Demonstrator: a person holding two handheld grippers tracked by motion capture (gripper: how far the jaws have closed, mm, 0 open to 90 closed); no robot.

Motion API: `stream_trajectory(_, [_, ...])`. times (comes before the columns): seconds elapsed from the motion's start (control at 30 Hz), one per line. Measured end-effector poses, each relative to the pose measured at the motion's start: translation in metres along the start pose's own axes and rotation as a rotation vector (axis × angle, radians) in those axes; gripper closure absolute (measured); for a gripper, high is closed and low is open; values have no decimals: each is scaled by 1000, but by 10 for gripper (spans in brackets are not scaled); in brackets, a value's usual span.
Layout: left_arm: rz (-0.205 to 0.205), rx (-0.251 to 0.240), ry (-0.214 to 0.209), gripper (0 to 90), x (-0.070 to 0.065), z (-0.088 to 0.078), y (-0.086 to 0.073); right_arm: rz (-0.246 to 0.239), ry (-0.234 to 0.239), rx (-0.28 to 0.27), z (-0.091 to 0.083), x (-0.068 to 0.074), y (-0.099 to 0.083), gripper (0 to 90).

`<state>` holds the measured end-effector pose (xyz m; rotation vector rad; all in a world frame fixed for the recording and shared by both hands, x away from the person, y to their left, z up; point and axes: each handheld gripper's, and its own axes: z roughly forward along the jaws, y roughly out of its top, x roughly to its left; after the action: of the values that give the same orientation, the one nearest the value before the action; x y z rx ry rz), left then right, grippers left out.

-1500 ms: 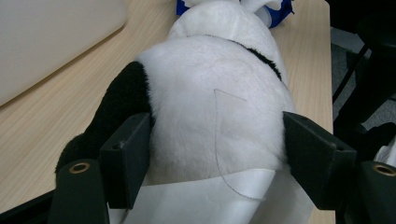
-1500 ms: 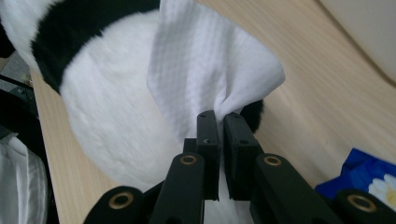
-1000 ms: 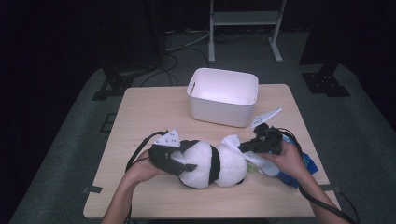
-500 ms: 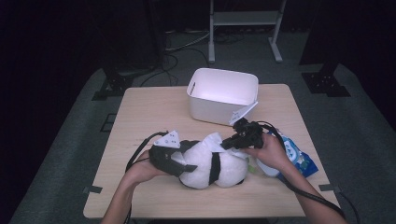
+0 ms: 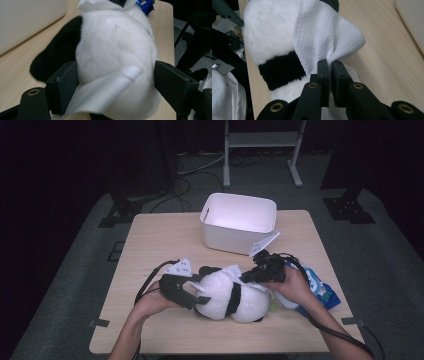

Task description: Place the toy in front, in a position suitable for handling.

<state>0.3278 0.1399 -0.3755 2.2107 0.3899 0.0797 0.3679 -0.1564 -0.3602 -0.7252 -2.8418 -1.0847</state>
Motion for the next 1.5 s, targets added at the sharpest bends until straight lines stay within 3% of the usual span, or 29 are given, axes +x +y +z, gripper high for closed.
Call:
stream_trajectory(0.27, [-35, 17, -44, 172, 5, 13, -7, 19, 0, -42, -12, -1, -22, 847])
stream_trajectory(0.43, [-102, 22, -113, 156, 12, 28, -16, 41, 28, -73, -15, -1, -34, 847])
stream_trajectory(0.6, [-148, 4, -159, 128, 16, 30, -18, 39, 47, -71, -14, 2, -34, 847])
stream_trajectory(0.73, [-155, -4, -173, 108, 16, 26, -17, 20, 62, -69, -12, 6, -31, 847])
stream_trajectory(1.0, [-130, 8, -206, 88, 14, 27, -16, -29, 104, -58, -11, 25, -26, 846])
stream_trajectory(1.07, [-100, -4, -218, 168, 13, 25, -18, -35, 109, -50, -11, 30, -26, 846])
stream_trajectory(1.2, [-71, -15, -204, 278, 12, 22, -18, -37, 104, -57, -14, 29, -24, 846])
stream_trajectory(1.5, [-45, -48, -162, 346, 15, 10, -10, -33, 86, -79, -13, 19, -10, 847])
